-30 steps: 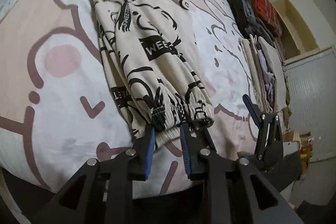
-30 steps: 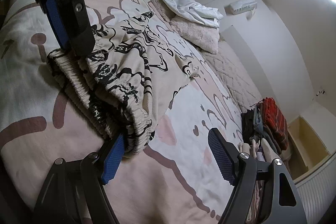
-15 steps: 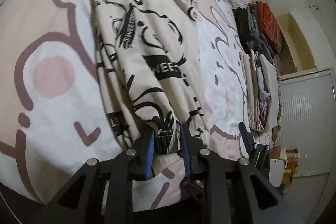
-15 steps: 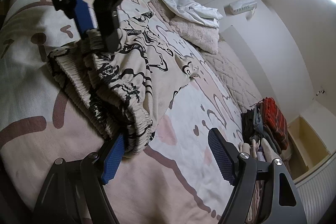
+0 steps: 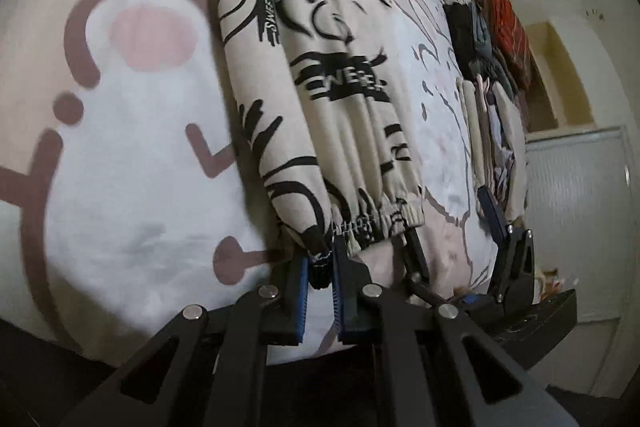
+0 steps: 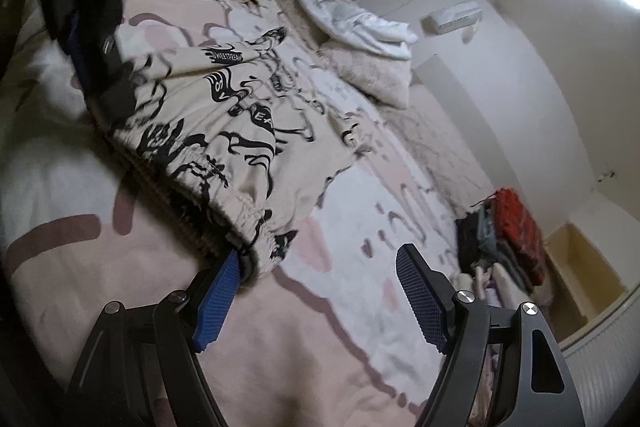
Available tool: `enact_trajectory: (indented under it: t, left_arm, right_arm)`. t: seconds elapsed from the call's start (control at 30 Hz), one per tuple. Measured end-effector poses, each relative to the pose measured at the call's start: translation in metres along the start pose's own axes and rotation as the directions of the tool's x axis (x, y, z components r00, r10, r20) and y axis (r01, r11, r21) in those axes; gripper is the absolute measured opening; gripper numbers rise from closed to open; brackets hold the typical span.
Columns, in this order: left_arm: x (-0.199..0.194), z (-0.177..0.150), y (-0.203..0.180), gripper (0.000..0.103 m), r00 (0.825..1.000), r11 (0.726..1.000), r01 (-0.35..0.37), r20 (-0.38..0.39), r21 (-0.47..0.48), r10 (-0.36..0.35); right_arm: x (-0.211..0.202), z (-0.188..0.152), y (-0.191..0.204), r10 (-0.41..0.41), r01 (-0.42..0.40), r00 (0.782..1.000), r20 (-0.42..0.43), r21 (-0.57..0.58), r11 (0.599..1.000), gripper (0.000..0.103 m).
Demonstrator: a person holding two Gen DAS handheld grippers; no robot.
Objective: Fold clothes
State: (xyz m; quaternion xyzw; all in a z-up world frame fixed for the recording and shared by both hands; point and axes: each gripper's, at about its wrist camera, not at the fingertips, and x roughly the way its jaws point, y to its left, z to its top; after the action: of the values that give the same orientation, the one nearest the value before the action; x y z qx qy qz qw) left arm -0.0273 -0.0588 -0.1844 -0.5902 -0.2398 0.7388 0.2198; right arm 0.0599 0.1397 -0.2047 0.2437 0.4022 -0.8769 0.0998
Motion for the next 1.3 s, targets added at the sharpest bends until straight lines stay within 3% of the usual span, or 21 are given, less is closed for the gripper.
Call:
enact_trajectory:
  t: [0.07, 0.13, 0.17, 0.27, 0.3, 0.4, 0.47, 0.57, 0.7, 0.87, 0.97, 1.03, 1.07, 1.2, 1.27, 1.3]
  left_arm:
    - [-0.003, -0.001, 0.005, 0.011, 1.000, 1.000, -0.016, -0.002, 0.000, 0.016]
    - [-0.006, -0.002, 0.009, 0.021, 0.999, 0.999, -0.032, -0.004, 0.001, 0.032]
    - [-0.008, -0.002, 0.011, 0.034, 0.999, 0.999, -0.040, -0.005, 0.001, 0.040]
    - [-0.015, -0.002, 0.017, 0.036, 0.997, 0.997, -0.071, 0.002, 0.011, 0.071]
    - [-0.026, 0.004, 0.016, 0.036, 0.994, 0.994, -0.104, 0.040, 0.043, 0.103]
    - [-0.049, 0.039, 0.003, 0.036, 0.980, 0.981, -0.151, 0.152, 0.125, 0.131]
    - [-0.052, 0.069, -0.007, 0.036, 0.973, 0.974, -0.146, 0.202, 0.172, 0.110]
    - [-0.024, 0.113, -0.008, 0.036, 0.973, 0.973, -0.141, 0.206, 0.184, 0.102]
    - [0.019, 0.166, 0.001, 0.036, 0.974, 0.973, -0.153, 0.194, 0.172, 0.119]
    - [-0.012, 0.198, 0.058, 0.036, 0.928, 0.958, -0.282, 0.270, 0.053, 0.258]
    - [-0.031, 0.216, 0.092, 0.036, 0.888, 0.936, -0.351, 0.307, -0.024, 0.341]
    - [-0.044, 0.229, 0.115, 0.036, 0.858, 0.916, -0.394, 0.327, -0.076, 0.397]
    - [-0.051, 0.233, 0.122, 0.036, 0.847, 0.910, -0.403, 0.338, -0.096, 0.410]
    - [-0.066, 0.213, 0.102, 0.036, 0.879, 0.951, -0.308, 0.372, -0.031, 0.297]
    - [-0.059, 0.203, 0.088, 0.036, 0.895, 0.958, -0.288, 0.359, 0.012, 0.265]
    - [-0.052, 0.197, 0.080, 0.039, 0.903, 0.960, -0.278, 0.348, 0.032, 0.250]
  right_arm:
    - [0.002, 0.000, -0.008, 0.056, -0.055, 0.998, -0.023, 0.027, 0.998, 0.078]
    - [-0.001, -0.002, -0.018, 0.146, -0.144, 0.988, -0.038, 0.058, 0.988, 0.078]
    - [-0.005, -0.003, -0.023, 0.204, -0.201, 0.978, -0.040, 0.074, 0.977, 0.078]
    - [-0.019, -0.006, -0.042, 0.346, -0.339, 0.938, -0.032, 0.140, 0.931, 0.077]
    - [-0.025, -0.006, -0.048, 0.385, -0.376, 0.923, -0.026, 0.166, 0.912, 0.072]
    - [-0.029, 0.001, -0.072, 0.453, -0.431, 0.892, -0.010, 0.288, 0.855, 0.045]
    - [-0.022, 0.009, -0.083, 0.473, -0.442, 0.881, 0.000, 0.358, 0.822, 0.038]
    - [-0.007, 0.024, -0.087, 0.493, -0.459, 0.870, 0.030, 0.416, 0.785, 0.036]
    - [0.027, 0.035, -0.068, 0.580, -0.505, 0.814, -0.019, 0.469, 0.725, 0.036]
    - [0.047, 0.023, -0.059, 0.656, -0.525, 0.749, -0.088, 0.526, 0.670, 0.036]
    - [0.048, 0.026, -0.082, 0.713, -0.559, 0.697, -0.080, 0.562, 0.609, 0.036]
    - [0.048, 0.037, -0.110, 0.712, -0.578, 0.700, -0.042, 0.553, 0.601, 0.036]
    - [0.051, 0.044, -0.124, 0.698, -0.574, 0.715, -0.034, 0.540, 0.615, 0.036]
    - [0.092, 0.081, -0.178, 0.599, -0.519, 0.801, -0.014, 0.483, 0.705, 0.036]
    - [0.127, 0.103, -0.192, 0.566, -0.503, 0.825, -0.002, 0.456, 0.734, 0.036]
    - [0.148, 0.112, -0.196, 0.565, -0.505, 0.825, 0.005, 0.454, 0.734, 0.036]
